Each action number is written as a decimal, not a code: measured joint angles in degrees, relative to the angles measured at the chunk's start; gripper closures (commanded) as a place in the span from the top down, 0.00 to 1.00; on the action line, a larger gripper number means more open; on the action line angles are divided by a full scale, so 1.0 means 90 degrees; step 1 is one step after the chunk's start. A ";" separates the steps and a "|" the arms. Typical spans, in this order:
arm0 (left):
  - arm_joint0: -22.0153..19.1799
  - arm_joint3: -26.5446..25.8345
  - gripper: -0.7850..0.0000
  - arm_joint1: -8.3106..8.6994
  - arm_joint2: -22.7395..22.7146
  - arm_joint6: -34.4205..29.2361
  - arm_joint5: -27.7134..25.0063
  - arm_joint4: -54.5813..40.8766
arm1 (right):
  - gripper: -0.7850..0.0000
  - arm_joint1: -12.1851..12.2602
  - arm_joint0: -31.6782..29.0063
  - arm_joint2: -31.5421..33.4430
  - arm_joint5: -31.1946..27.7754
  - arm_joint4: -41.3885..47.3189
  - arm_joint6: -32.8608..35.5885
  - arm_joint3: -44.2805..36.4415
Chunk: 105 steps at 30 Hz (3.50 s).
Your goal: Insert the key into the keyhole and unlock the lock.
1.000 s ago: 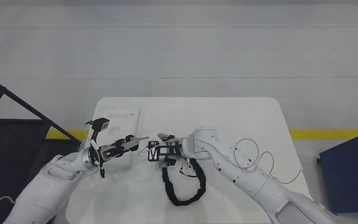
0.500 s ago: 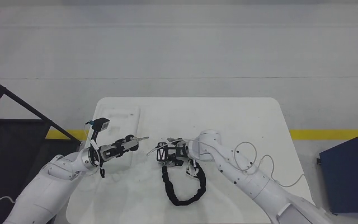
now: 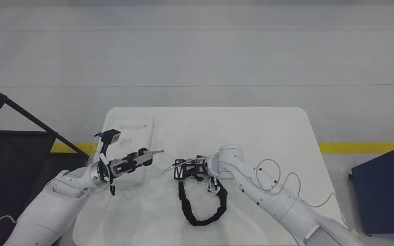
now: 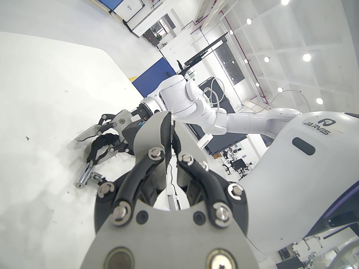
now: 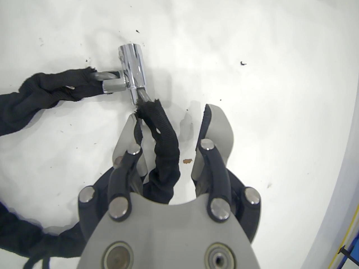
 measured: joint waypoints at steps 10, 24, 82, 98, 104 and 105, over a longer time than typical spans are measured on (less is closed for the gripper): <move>0.0000 0.0000 0.00 0.0000 0.0000 0.0000 0.0000 0.0000 | 0.00 -0.0016 -0.0048 -0.0007 -0.0058 -0.0058 0.0020 -0.0144; 0.0000 0.0000 0.00 0.0000 0.0000 0.0000 0.0000 0.0000 | 0.00 0.0226 -0.0482 0.0501 -0.0278 -0.0258 -0.0570 -0.0898; 0.0000 0.0000 0.00 0.0000 0.0000 0.0000 0.0000 0.0000 | 0.00 0.0542 -0.0447 0.0243 -0.0461 0.0080 -0.3719 0.0705; 0.0000 0.0000 0.00 0.0000 0.0000 0.0000 0.0000 0.0000 | 1.00 0.1019 -0.1316 0.1045 -0.0518 -0.0230 -0.1992 -0.1326; 0.0000 0.0000 0.00 0.0000 0.0000 0.0000 0.0000 0.0000 | 1.00 0.0970 -0.1054 0.0890 -0.0999 0.0217 -0.0879 -0.1877; 0.0000 0.0000 0.00 0.0000 0.0000 0.0000 0.0000 0.0000 | 1.00 0.0951 -0.0970 0.0847 -0.1055 0.0371 -0.0564 -0.1922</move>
